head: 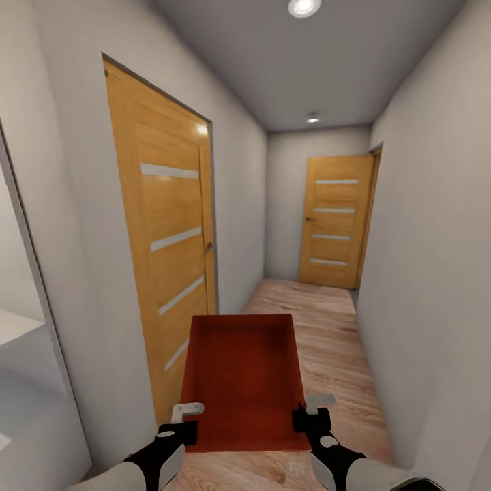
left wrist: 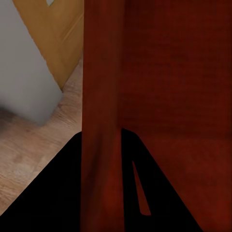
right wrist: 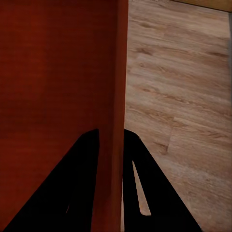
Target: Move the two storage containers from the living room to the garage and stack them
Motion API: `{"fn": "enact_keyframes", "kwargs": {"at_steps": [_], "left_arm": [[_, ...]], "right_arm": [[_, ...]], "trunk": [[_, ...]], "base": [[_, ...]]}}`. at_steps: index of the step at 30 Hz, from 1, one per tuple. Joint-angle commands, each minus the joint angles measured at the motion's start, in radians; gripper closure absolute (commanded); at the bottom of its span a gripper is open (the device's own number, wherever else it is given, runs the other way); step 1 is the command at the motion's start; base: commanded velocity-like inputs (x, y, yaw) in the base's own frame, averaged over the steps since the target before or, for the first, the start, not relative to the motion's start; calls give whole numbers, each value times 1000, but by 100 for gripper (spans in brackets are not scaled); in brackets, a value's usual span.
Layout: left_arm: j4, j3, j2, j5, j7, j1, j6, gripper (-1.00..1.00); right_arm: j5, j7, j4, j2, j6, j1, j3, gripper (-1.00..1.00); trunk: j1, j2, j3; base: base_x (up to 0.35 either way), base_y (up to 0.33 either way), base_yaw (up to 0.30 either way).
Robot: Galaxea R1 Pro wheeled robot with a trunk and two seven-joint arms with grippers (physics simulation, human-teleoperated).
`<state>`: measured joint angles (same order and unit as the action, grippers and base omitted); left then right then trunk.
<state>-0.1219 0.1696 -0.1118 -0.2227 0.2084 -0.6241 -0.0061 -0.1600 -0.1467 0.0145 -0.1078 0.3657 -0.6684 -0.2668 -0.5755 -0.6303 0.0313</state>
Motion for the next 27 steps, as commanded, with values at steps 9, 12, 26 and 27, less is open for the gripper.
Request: {"fn": "enact_keyframes", "kwargs": {"at_steps": [9,12,26,27], "left_arm": [[-5,1,0,-1,0,0,3,100],[-5,1,0,-1,0,0,3,100],[-4,0,0,-1,0,0,3,100],[-4,0,0,-1,0,0,3,100]], "right_arm": [[10,4,2,-1,-2,0,46,100],[10,4,2,-1,-1,0,46,100],[10,4,2,-1,-1,0,46,100],[10,4,2,-1,-1,0,46,100]], "trunk": [[-1,0,0],[-1,0,0],[-1,0,0],[-1,0,0]], "base": [[321,121,-203],[313,187,-243],[306,213,-244],[305,208,-244]]}}
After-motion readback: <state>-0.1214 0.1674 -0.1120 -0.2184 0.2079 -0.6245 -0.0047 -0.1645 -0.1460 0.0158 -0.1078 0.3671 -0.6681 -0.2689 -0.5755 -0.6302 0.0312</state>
